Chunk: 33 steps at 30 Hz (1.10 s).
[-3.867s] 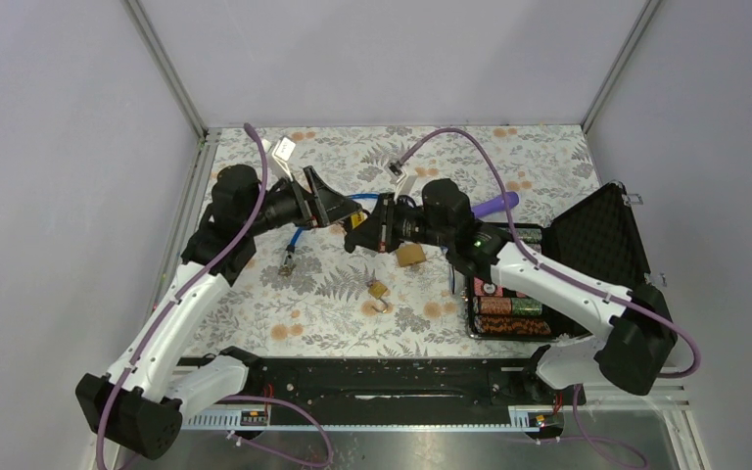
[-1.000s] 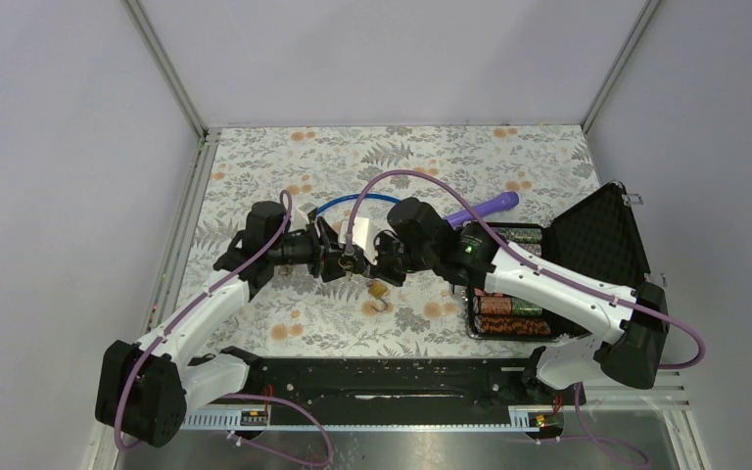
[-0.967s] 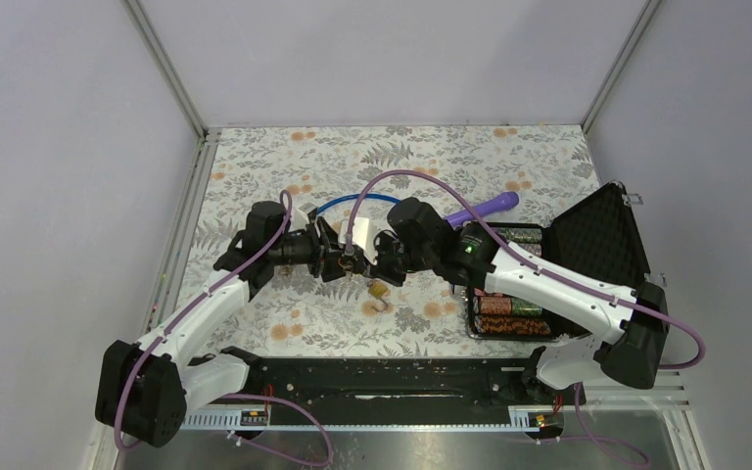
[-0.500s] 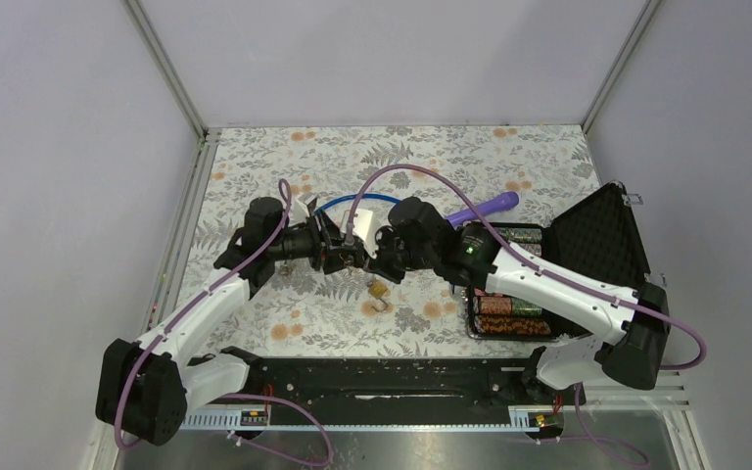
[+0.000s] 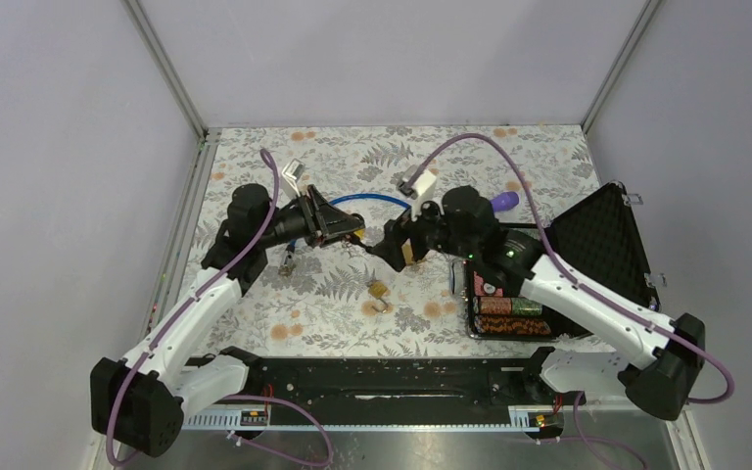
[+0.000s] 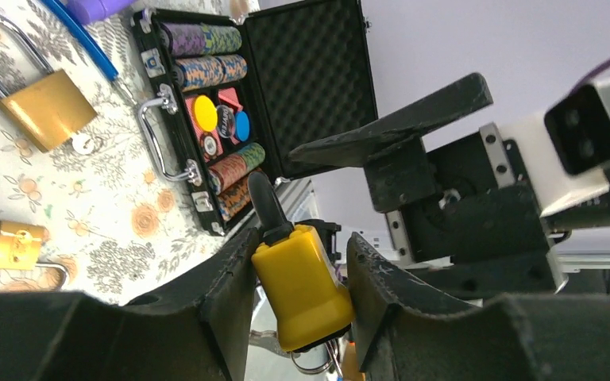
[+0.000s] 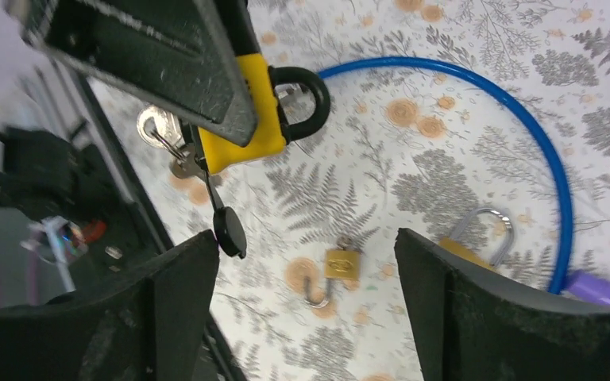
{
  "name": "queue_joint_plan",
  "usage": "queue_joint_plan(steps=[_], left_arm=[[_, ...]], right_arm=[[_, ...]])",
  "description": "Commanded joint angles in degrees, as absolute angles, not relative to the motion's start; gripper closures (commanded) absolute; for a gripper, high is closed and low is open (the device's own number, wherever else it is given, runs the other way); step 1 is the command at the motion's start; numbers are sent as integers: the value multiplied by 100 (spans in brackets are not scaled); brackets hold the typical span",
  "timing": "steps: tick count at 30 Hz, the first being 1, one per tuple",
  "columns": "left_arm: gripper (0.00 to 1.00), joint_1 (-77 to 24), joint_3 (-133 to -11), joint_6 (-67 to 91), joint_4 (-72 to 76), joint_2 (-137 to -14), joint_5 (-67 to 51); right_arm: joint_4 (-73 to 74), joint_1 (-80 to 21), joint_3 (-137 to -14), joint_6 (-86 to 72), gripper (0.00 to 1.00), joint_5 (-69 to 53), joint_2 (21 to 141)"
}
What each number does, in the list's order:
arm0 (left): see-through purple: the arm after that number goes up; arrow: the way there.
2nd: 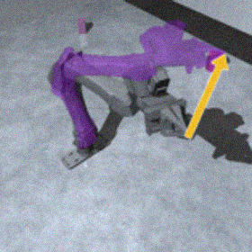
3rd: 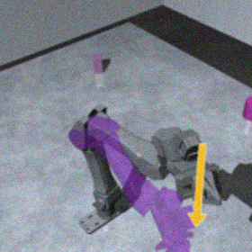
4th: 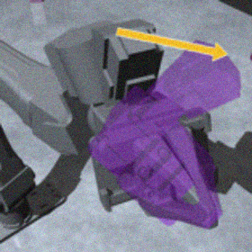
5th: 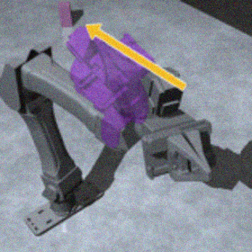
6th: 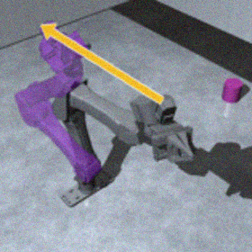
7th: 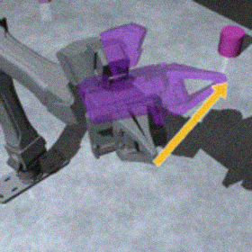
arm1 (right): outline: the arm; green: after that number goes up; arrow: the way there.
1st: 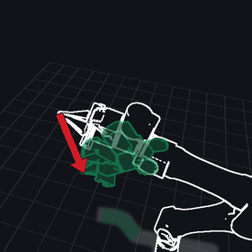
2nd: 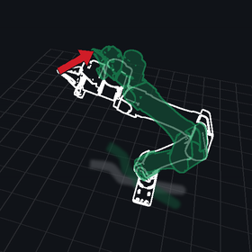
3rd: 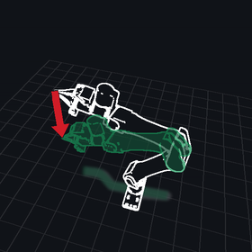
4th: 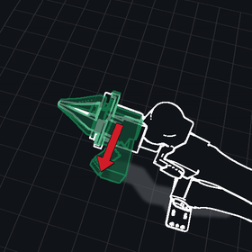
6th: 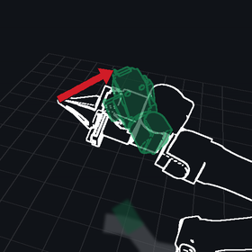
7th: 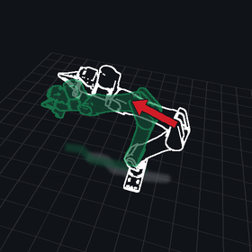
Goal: Lock with the key
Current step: Lock the lock.
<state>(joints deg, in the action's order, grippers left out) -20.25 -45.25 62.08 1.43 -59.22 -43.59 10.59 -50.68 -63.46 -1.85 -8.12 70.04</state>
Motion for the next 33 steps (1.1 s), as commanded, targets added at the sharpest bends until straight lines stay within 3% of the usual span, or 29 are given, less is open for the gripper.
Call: queue_joint_plan(steps=[1,9,16,22,29,33], left_arm=[[100,-2039,-4893,5628,708,-5635,-4186],[100,-2039,-4907,5603,1205,-5370,-4145],[100,-2037,-4885,6142,1643,-5335,-4222],[100,-2039,-4825,6352,1935,-5213,-4271],[100,-2039,-4853,6477,2002,-5194,-4429],[100,-2039,-4868,6486,1967,-5219,-4464]], right_arm=[[-237,-4608,-5960,-2231,11,-1659,6380],[-1055,-4383,-5764,-4757,15,-2625,6507],[-1802,-4383,-5434,-4714,17,-3212,6688],[-2247,-4384,-5488,-4654,25,-3566,6924],[-2421,-4381,-5728,-4802,51,-3555,7151],[-2201,-4381,-5939,-4629,73,-3583,7199]])
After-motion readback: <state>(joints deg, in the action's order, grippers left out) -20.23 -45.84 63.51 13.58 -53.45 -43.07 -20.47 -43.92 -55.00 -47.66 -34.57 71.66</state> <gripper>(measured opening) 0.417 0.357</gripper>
